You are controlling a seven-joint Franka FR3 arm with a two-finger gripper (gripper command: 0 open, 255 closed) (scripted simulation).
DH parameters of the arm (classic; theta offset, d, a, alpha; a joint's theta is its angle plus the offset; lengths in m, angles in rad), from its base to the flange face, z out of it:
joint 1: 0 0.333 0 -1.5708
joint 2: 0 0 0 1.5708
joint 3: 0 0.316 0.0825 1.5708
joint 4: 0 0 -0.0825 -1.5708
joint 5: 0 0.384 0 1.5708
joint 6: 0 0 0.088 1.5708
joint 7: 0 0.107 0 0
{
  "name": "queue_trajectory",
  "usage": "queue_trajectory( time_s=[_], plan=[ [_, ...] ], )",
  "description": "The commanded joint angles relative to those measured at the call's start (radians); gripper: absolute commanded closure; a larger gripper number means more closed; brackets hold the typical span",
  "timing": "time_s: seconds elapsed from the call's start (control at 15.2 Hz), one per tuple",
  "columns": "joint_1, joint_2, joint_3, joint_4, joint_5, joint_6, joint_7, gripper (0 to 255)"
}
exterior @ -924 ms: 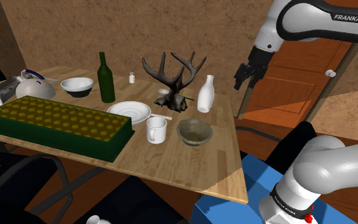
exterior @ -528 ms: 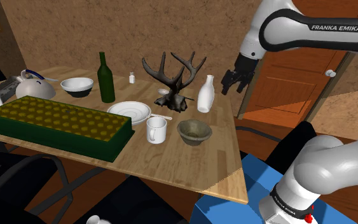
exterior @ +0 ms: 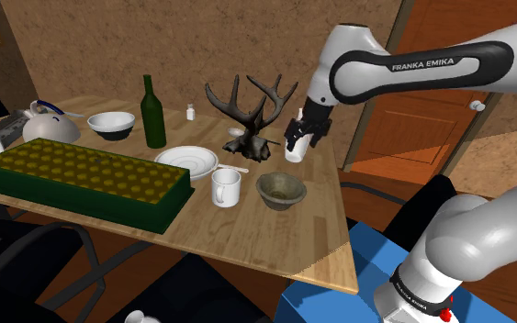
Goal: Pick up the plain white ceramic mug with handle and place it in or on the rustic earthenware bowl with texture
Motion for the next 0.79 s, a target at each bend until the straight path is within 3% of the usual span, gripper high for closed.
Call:
queue_trajectory(
  time_s=[0.0, 0.4, 0.73],
  plan=[
    [0.003, 0.066, 0.02, 0.009, -0.001, 0.064, 0.021, 0],
    [0.01, 0.271, 0.093, 0.074, -0.029, 0.217, 0.111, 0],
    [0.015, 0.456, 0.144, 0.165, -0.096, 0.316, 0.206, 0]
  ],
)
